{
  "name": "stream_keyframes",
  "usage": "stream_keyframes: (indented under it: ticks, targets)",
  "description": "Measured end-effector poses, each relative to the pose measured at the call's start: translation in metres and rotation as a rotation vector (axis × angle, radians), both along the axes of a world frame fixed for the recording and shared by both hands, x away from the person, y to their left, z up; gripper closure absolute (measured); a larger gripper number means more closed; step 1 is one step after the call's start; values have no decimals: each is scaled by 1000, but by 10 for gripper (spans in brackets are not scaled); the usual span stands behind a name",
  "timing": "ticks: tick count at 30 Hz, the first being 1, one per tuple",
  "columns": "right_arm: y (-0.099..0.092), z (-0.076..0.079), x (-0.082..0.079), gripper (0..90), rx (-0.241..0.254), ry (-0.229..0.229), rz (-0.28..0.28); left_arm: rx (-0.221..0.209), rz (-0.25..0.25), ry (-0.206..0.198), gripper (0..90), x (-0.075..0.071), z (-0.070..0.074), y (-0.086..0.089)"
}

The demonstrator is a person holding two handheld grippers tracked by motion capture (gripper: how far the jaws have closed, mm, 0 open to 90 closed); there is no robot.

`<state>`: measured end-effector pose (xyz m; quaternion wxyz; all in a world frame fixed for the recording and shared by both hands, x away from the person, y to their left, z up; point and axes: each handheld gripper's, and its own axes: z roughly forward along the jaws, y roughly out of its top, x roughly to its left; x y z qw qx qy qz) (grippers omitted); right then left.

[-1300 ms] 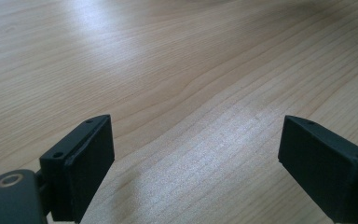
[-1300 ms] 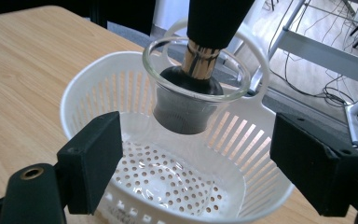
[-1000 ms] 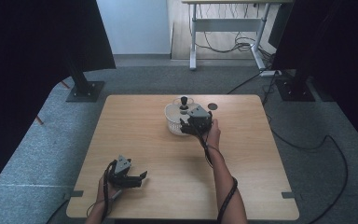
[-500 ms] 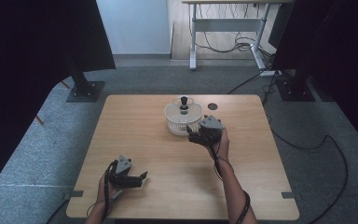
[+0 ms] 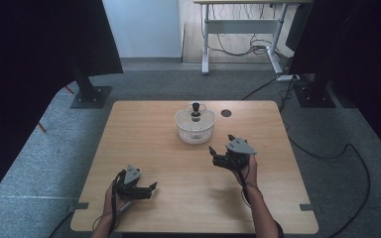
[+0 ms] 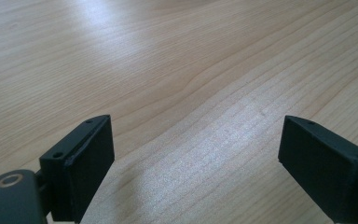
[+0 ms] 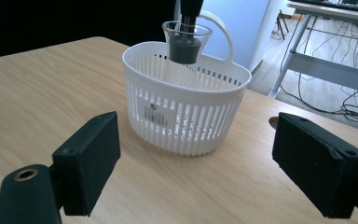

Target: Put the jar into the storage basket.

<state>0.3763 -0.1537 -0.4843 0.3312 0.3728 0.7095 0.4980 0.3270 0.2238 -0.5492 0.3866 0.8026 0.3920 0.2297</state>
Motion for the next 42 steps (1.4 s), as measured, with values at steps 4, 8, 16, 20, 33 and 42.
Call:
stream_keyframes:
  ticks: [4, 8, 16, 20, 33, 42]
  targets:
    - [-11, -10, -17, 150, 29, -1, 4, 3, 3, -2, 100, 0, 0, 0]
    - [-22, -21, -34, 149, 45, 2, 8, 7, 5, -1, 100, 0, 0, 0]
    - [-42, -43, -60, 147, 48, 45, 16, 38, 6, -8, 99, -1, 0, -3]
    - [-49, -53, -70, 147, 43, 62, 15, 58, 14, -20, 97, -2, -1, -6]
    - [-57, -68, -69, 142, 61, 95, -7, 91, 15, -31, 94, -3, -1, -8]
    - [-61, -68, -69, 137, 75, 91, -26, 91, 16, -29, 92, -2, -1, -8]
